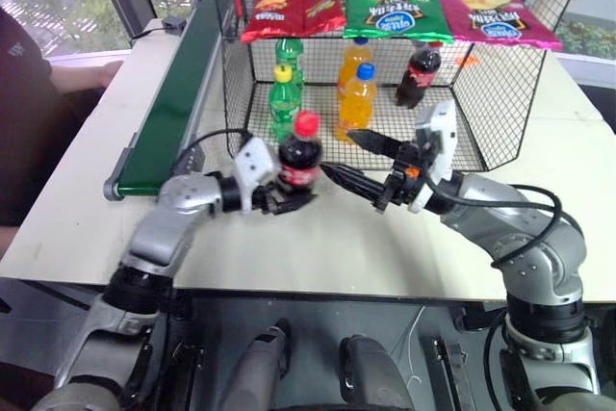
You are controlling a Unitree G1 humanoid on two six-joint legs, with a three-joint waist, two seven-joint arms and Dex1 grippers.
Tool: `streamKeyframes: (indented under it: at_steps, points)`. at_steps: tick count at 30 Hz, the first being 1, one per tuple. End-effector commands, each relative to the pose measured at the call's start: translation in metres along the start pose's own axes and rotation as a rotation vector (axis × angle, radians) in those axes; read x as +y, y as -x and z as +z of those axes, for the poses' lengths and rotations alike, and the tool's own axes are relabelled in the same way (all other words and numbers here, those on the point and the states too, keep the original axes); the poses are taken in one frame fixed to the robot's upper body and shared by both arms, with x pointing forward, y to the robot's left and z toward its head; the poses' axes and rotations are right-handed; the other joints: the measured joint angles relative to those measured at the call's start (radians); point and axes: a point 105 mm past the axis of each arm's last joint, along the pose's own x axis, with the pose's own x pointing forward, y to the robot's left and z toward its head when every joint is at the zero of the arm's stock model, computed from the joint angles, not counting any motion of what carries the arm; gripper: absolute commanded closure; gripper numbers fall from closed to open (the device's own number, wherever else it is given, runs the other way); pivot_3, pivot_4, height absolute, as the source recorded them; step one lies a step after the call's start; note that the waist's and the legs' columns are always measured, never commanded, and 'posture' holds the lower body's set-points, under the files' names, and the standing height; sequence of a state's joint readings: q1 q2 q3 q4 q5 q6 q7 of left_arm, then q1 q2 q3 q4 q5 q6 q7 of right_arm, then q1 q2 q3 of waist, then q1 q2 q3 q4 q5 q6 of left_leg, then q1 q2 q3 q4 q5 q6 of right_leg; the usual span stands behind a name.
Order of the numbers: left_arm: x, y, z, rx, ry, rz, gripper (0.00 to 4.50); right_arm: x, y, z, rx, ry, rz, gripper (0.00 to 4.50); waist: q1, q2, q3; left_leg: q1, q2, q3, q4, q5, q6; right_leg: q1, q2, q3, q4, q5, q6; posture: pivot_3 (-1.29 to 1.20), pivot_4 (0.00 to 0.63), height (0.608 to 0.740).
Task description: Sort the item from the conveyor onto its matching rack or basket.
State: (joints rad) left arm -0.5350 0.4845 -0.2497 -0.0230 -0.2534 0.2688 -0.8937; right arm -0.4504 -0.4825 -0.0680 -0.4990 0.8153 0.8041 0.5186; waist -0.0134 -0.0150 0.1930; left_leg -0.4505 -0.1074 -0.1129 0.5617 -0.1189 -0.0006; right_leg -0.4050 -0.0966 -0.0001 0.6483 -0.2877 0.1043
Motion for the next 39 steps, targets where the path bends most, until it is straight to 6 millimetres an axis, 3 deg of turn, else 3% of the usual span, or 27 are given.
streamKeyframes:
  at_steps: [1,11,14,19,20,25,26,27,33,39]
  points:
    - [-0.003,-0.017,0.018,-0.063,-0.097,-0.053,1.46,0.009,-0.002,0.012,-0.039,0.035,0.028,0.0,0.002,0.0,0.0,0.0,0.0,0.0,0.0,0.0,0.0,0.0,0.0,0.0,0.001,0.001,0.001,0.0,0.15,0.738]
    - [-0.011,-0.038,0.022,-0.089,-0.12,-0.108,1.46,0.005,-0.004,0.01,-0.035,0.039,0.011,0.0,0.002,0.0,0.0,0.0,0.0,0.0,0.001,0.001,0.001,0.0,0.0,-0.001,0.001,0.001,0.002,0.0,0.15,0.738]
    - [-0.014,-0.039,0.023,-0.089,-0.118,-0.12,1.46,-0.001,-0.004,0.009,-0.044,0.044,-0.02,0.85,0.002,0.0,0.0,0.0,0.0,0.0,0.001,0.001,0.001,0.0,0.0,-0.001,0.001,0.001,0.003,0.0,0.15,0.738]
    - [-0.013,-0.038,0.023,-0.084,-0.096,-0.106,1.46,0.0,-0.004,0.007,-0.047,0.042,-0.014,3.21,0.002,0.0,0.0,0.0,0.0,0.0,0.002,0.001,0.001,0.0,0.001,-0.001,0.002,0.001,0.003,0.0,0.15,0.738]
    - [-0.011,-0.039,0.023,-0.083,-0.088,-0.093,1.46,0.001,-0.004,0.005,-0.038,0.045,-0.004,3.32,0.002,0.0,0.0,0.0,0.0,0.0,0.002,0.001,0.001,0.0,0.001,-0.001,0.002,0.001,0.003,0.0,0.15,0.738]
    - [-0.002,-0.04,0.031,-0.127,-0.061,-0.025,1.46,0.004,-0.004,0.002,-0.033,0.032,0.009,3.32,0.003,0.0,0.0,0.0,0.0,0.0,0.003,0.001,0.001,0.0,0.0,-0.001,0.002,0.002,0.003,0.0,0.15,0.738]
    - [0.001,-0.04,0.034,-0.146,-0.064,-0.007,0.43,0.004,-0.004,0.002,-0.035,0.031,0.01,3.32,0.003,0.0,0.0,0.0,0.0,0.0,0.003,0.001,0.001,0.001,0.001,-0.001,0.002,0.002,0.003,0.0,0.15,0.738]
    - [0.001,-0.04,0.037,-0.165,-0.057,-0.011,0.05,0.004,-0.004,0.002,-0.039,0.03,0.009,3.32,0.003,0.0,0.0,0.0,0.0,0.0,0.003,0.001,0.001,0.001,0.001,-0.001,0.003,0.002,0.003,0.0,0.15,0.738]
    - [-0.001,-0.034,0.029,-0.124,-0.038,-0.021,0.05,-0.01,-0.006,0.012,-0.08,0.048,-0.066,3.32,-0.001,0.001,0.0,0.0,0.0,0.0,0.004,0.001,0.001,0.001,0.001,-0.001,0.003,0.002,0.003,0.0,0.15,0.738]
    - [-0.028,-0.013,0.008,-0.001,-0.061,-0.138,0.05,-0.063,-0.007,0.038,-0.123,0.125,-0.28,3.32,-0.005,0.002,0.0,0.002,0.0,0.001,0.004,0.001,0.001,0.0,0.001,0.0,0.006,0.002,0.003,0.0,0.15,0.738]
